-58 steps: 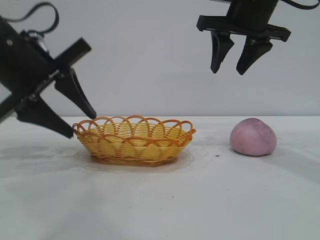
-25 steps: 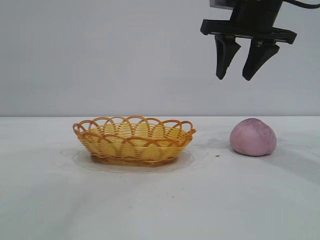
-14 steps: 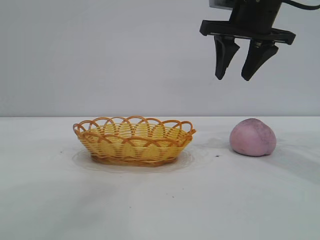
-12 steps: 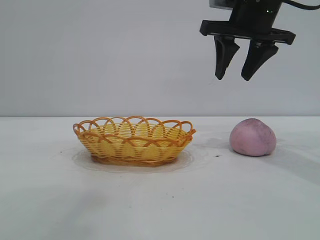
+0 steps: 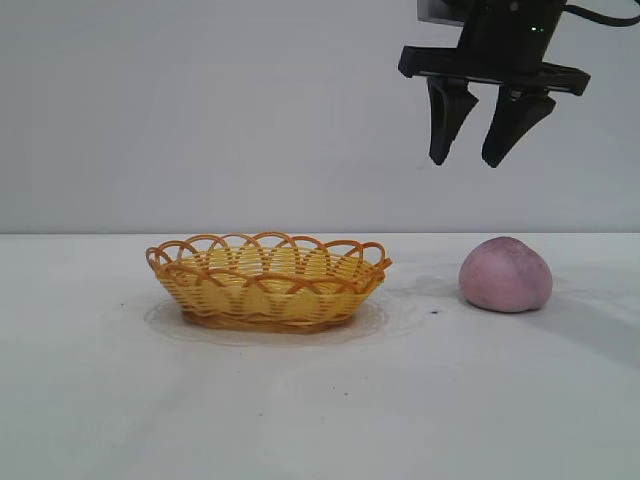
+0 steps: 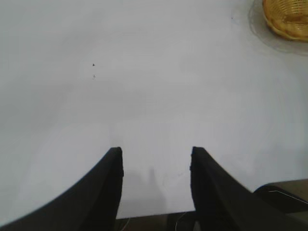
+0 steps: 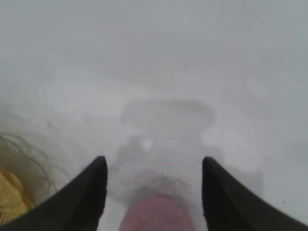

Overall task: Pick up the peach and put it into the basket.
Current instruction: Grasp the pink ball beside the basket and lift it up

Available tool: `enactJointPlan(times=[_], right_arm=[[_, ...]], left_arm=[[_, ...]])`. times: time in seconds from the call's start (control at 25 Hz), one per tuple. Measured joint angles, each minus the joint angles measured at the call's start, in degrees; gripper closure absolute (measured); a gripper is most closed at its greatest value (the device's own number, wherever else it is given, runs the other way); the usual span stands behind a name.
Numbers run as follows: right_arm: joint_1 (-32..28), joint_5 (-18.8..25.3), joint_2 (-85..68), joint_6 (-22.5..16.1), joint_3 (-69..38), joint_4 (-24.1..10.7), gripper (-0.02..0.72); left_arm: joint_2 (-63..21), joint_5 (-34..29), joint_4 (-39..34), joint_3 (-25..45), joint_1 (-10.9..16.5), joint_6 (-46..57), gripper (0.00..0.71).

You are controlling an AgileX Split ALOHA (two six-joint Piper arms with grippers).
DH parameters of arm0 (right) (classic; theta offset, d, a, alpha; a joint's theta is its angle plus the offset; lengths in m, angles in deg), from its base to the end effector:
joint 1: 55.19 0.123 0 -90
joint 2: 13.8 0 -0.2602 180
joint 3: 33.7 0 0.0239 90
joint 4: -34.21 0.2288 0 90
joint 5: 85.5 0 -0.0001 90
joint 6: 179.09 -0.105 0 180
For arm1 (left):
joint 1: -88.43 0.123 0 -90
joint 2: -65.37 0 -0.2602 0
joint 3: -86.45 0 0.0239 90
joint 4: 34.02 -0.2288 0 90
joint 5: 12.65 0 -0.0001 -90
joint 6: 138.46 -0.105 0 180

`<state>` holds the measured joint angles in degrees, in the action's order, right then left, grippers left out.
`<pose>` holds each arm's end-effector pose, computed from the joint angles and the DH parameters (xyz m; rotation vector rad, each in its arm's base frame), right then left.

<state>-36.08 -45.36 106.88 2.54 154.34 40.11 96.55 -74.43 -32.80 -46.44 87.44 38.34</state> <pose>0.3768 0.1379 0.1877 -0.3992 2.6475 0.2115 0.0638 -0.0031 0.2470 0.0854 2.4429 -0.0103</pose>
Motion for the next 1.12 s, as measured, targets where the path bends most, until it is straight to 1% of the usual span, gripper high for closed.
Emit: enactJointPlan(times=[0.08,0.28,0.4,0.44,0.52,0.64,0.84,1.12], right_arm=[[0.0,0.1,0.0,0.1,0.0,0.0,0.288],[0.0,0.1,0.1,0.1,0.0,0.0,0.288],[0.0,0.4,0.1,0.1,0.0,0.0,0.288],[0.0,0.5,0.1,0.1,0.0,0.0,0.288],[0.0,0.9,0.1,0.1,0.0,0.0,0.288],[0.0,2.8,0.2,0.1,0.0,-0.2,0.288],[0.0,7.3,0.6,0.3,0.0,-0.9,0.288],[0.0,11.5,4.3,0.7,0.0,-1.1,0.288]], left_arm=[[-3.6,-1.3,0.2,1.5,0.0,0.0,0.427],[-13.5,-1.4,0.5,1.6,0.0,0.0,0.427],[-21.5,-1.9,0.6,1.6,0.0,0.0,0.427],[-22.7,-2.2,0.6,1.6,0.0,0.0,0.427],[-23.6,-2.4,0.6,1.6,-0.1,0.0,0.427],[-23.6,-2.5,0.6,1.6,-0.1,0.0,0.427],[-23.6,-2.5,0.6,1.6,-0.1,0.0,0.427],[-23.6,-2.5,0.6,1.6,-0.1,0.0,0.427]])
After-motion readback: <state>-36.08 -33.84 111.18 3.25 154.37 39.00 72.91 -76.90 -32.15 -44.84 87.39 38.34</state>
